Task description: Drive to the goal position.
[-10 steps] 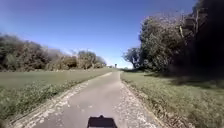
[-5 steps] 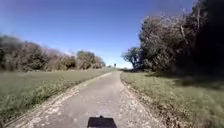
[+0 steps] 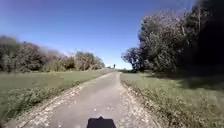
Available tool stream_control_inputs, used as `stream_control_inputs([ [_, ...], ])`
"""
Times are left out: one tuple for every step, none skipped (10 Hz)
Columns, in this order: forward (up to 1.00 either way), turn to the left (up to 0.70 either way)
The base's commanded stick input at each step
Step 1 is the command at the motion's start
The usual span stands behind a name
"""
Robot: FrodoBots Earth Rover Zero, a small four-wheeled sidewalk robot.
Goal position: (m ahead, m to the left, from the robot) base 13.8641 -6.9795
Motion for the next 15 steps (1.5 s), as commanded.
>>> stream_control_inputs([
  [0.50, 0.00],
  [0.50, 0.00],
  [0.50, 0.00],
  [0.50, 0.00],
  [0.50, 0.08],
  [0.50, 0.25],
  [0.50, 0.27],
  [0.50, 0.00],
  [0.50, 0.00],
  [0.50, 0.00],
  [0.50, 0.00],
  [0.50, 0.00],
  [0.50, 0.00],
  [0.50, 0.00],
  [0.50, 0.00],
])
